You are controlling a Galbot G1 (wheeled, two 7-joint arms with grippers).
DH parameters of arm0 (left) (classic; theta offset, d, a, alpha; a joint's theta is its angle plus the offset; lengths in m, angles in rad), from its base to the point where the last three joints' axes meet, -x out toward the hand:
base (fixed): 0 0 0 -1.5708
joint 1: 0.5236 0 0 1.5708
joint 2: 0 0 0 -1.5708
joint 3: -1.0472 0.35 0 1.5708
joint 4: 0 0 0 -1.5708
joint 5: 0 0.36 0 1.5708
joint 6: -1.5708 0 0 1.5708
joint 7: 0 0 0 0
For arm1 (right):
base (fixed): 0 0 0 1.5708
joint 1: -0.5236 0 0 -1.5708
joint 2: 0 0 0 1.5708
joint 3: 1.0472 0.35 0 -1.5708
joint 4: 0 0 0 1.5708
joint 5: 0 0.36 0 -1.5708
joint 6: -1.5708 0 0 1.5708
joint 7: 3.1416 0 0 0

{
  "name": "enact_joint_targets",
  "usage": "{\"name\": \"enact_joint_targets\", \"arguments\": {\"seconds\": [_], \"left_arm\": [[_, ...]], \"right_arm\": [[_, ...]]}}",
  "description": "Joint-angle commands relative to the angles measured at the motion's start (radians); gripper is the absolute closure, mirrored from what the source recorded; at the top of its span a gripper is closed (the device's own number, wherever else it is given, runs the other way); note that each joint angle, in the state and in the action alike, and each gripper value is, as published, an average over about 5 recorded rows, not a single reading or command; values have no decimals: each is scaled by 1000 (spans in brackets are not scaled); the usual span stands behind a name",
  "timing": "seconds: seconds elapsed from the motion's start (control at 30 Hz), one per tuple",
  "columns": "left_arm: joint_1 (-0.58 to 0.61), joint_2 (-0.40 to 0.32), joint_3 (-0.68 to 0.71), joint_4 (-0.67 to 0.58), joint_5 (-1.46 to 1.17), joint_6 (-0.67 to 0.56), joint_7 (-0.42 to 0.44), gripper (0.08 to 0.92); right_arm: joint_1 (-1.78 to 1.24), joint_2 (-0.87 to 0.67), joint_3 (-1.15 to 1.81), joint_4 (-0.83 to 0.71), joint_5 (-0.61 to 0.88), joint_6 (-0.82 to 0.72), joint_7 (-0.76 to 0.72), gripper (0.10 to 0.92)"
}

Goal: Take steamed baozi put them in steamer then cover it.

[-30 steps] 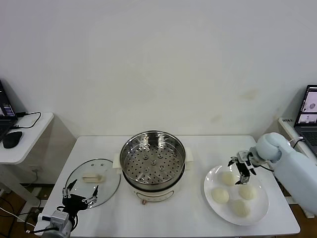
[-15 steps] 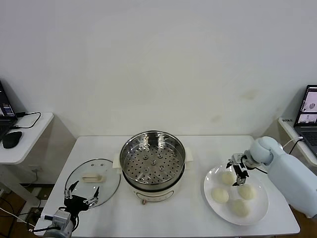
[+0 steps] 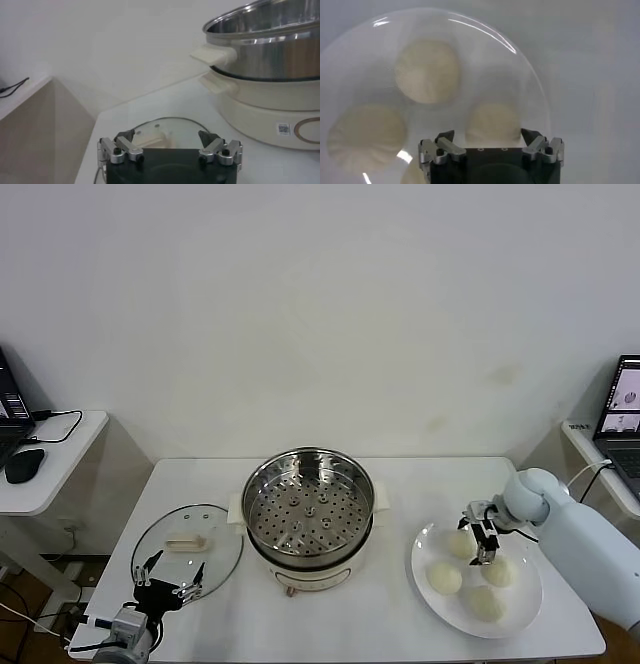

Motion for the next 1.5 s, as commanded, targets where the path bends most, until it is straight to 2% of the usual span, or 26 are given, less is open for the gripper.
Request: {"name": "enact_joint_targets", "arguments": {"seconds": [0.03,0.17,0.4,0.67,0.83,1.07,1.17,1.37,1.43,1.5], "left_arm": [[0,-1,2,0,1,0,-1,177],[1,-1,3,0,2,0,0,177],[-3,0,13,-2,4,-1,0,177],[-21,3,14,-15,-3,-1,1,177],[-21,0,6,-32,-11,-2,3,177],[-24,0,-7,-42,-21,-2,0,177],[-25,-3,-21,-35,-30,-5,-6,177],[-22,-10,-63,-29,-55,-5,-14,177],[-19,-7,-72,-27,-56,-6,-14,177],[-18,-7,-78,-24,-57,-6,-15,177]], "right_arm": [[-2,0,4,-4,7,-4,12,408],[2,-7,3,-4,33,-7,18,452],[67,-74,-11,34,156,-32,2,448],[425,-156,-216,117,397,-87,-60,448],[758,-48,-460,58,515,-101,-90,448],[956,187,-621,-67,608,-93,-125,448],[974,299,-642,-166,630,-2,-160,448],[974,527,-629,-456,612,458,-235,447],[971,581,-615,-513,577,580,-250,446],[968,609,-607,-516,536,640,-252,445]]}}
